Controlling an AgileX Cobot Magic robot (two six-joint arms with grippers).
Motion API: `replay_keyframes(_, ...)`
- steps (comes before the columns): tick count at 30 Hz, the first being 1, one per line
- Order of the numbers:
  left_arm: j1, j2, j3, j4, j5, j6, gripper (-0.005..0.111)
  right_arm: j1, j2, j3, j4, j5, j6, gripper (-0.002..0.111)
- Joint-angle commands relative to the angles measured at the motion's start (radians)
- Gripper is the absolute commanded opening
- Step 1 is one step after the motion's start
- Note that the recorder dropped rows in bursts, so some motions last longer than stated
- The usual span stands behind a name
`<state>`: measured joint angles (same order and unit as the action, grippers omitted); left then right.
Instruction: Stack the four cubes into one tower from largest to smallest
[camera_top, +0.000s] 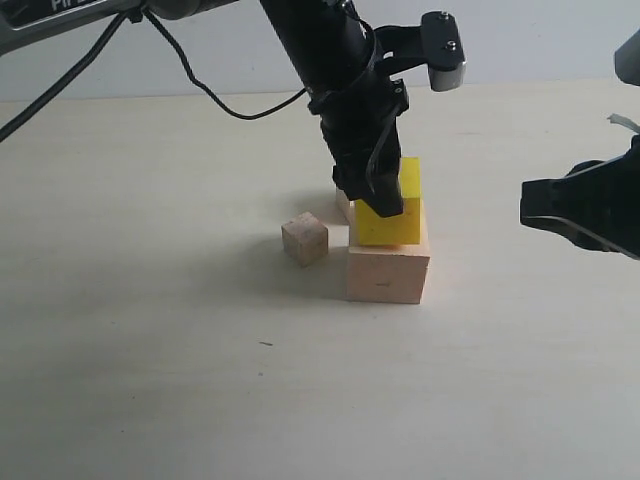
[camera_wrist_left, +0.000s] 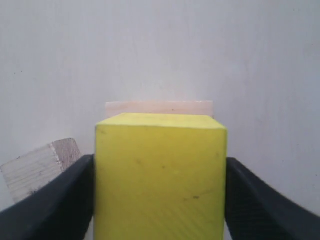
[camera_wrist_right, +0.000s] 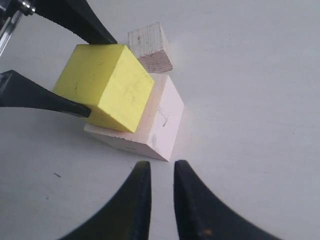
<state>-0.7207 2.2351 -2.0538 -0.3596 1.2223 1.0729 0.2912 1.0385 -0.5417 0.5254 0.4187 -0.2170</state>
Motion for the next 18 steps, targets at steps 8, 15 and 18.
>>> replay_keyframes(8, -0.001, 0.012, -0.008, 0.011, -0.001, -0.04, 0.0, -0.006, -0.007, -0.004, -0.002, -0.008, -0.001, 0.018)
replay_keyframes(15, -0.001, 0.014, -0.008, 0.013, -0.012, -0.04, 0.0, -0.006, -0.007, -0.004, -0.002, -0.008, -0.001, 0.018)
replay_keyframes(18, -0.001, 0.014, -0.008, 0.013, -0.012, -0.04, 0.0, -0.006, -0.007, -0.004, -0.002, -0.008, -0.001, 0.018)
